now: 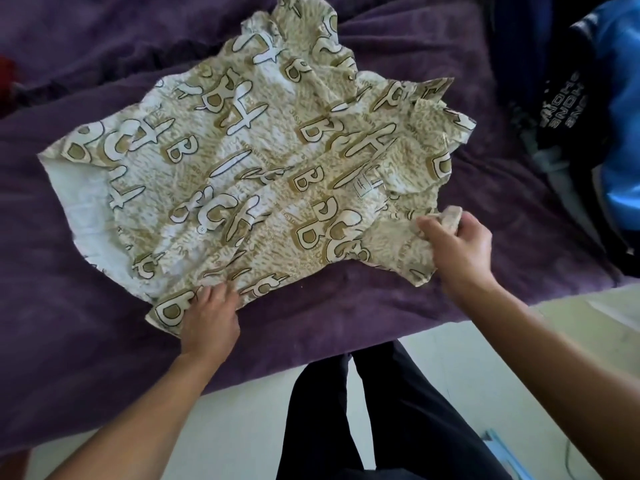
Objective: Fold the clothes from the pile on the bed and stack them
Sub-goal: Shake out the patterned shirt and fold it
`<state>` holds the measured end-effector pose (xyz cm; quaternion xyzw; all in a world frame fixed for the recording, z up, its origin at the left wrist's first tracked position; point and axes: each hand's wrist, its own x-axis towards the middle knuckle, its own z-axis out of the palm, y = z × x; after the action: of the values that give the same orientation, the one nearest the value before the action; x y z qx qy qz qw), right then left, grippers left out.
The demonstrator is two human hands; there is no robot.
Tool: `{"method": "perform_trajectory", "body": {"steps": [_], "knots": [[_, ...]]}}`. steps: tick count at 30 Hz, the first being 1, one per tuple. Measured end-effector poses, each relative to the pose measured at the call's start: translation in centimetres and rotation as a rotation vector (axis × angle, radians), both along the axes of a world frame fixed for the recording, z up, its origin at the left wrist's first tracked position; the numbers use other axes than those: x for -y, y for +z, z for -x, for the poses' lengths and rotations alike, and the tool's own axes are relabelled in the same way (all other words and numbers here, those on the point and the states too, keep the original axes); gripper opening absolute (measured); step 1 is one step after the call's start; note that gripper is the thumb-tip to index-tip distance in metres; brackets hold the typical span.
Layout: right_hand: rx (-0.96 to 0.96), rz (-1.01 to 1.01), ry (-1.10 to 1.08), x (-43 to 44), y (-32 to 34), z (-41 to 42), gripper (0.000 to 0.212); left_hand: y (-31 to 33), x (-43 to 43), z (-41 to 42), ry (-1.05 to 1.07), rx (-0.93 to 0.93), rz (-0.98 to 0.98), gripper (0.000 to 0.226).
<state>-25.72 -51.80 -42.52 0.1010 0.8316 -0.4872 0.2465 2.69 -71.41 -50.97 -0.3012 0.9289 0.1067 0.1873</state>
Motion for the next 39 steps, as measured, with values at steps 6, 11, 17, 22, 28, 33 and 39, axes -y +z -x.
{"method": "perform_trajectory", "body": {"steps": [6,11,17,22,28,33,39], "knots": [[0.431,0.252,0.210,17.9,2.2,-0.7,0.029,1.0,0.8,0.3,0.180,-0.042,-0.058,0.027],[0.047,0.245,0.438,21.7,1.7,2.8,0.043,1.0,3.1,-0.7,0.210,0.051,-0.008,0.051],[-0.598,-0.548,1.371,11.2,-3.3,6.3,0.078,0.4,2.8,-1.4,0.180,0.162,0.011,0.046],[-0.509,-0.568,1.163,10.4,-7.5,10.4,0.023,-0.1,5.0,-2.3,0.160,0.109,0.075,0.029],[-0.026,-0.739,1.366,7.2,-7.4,15.1,0.067,0.2,5.7,-3.0,0.122,0.153,0.044,0.032],[0.061,-0.394,1.027,11.8,-7.6,13.5,0.102,0.8,6.1,-1.5,0.302,0.101,0.015,0.019],[-0.355,-0.210,0.914,17.3,-6.5,14.2,0.025,3.1,9.8,-0.4,0.616,-0.136,0.107,0.009]]}}
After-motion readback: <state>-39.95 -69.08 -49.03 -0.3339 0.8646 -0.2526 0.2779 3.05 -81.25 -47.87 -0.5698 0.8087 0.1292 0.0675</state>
